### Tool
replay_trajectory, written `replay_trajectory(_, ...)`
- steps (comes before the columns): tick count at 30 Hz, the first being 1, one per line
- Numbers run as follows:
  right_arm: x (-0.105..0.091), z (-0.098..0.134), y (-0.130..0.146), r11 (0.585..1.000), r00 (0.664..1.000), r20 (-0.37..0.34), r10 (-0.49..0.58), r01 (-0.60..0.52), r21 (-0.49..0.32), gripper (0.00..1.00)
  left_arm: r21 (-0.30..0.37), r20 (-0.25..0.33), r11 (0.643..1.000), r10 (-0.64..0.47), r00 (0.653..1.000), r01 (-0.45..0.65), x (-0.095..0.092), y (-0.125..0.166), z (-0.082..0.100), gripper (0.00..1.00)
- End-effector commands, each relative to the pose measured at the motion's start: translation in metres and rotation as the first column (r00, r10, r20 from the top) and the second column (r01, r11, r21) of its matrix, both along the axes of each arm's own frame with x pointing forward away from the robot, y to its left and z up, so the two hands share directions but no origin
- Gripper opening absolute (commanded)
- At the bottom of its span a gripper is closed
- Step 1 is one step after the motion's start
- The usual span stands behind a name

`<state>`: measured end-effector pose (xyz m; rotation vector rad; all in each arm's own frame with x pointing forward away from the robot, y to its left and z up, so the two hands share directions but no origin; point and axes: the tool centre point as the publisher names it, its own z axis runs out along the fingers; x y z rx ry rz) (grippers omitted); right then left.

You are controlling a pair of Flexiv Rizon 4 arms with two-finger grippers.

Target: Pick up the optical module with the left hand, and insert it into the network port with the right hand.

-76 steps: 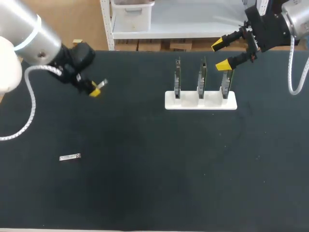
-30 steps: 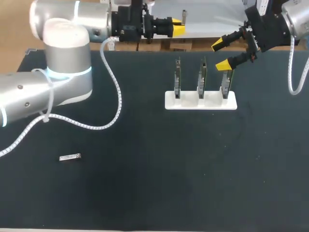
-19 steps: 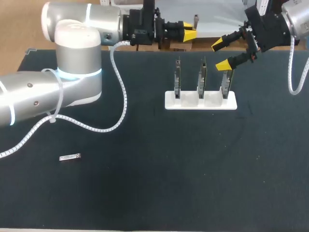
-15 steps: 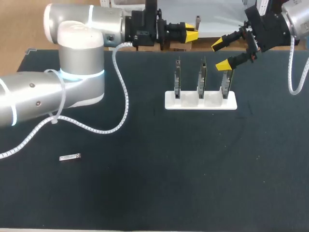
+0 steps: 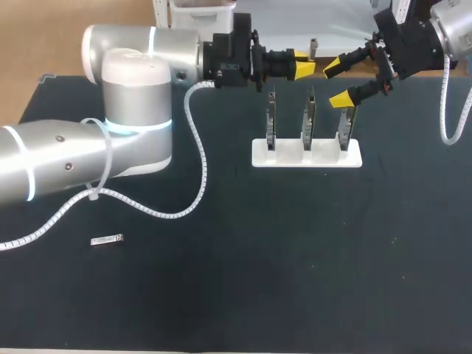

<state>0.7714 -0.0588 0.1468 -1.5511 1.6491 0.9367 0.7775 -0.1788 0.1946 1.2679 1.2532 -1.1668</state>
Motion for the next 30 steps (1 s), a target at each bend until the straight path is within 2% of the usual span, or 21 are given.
replay_trajectory(1, -0.001, 0.0, 0.0, 1.0, 1.0, 0.002, -0.002, 0.002, 0.001, 1.0, -0.003, -0.005, 1.0, -0.007, 1.0, 0.007, 0.004, -0.005, -0.006, 0.0)
replay_trajectory(9, -0.001, 0.0, 0.0, 1.0, 1.0, 0.002, -0.002, 0.002, 0.001, 1.0, -0.023, -0.033, 1.0, 0.0, 0.999, -0.001, 0.003, -0.004, -0.013, 0.0)
replay_trajectory(30, -0.001, 0.0, 0.0, 1.0, 1.0, 0.002, -0.002, 0.002, 0.001, 1.0, 0.001, -0.052, 0.999, -0.039, 0.998, 0.04, -0.006, -0.004, -0.028, 0.0)
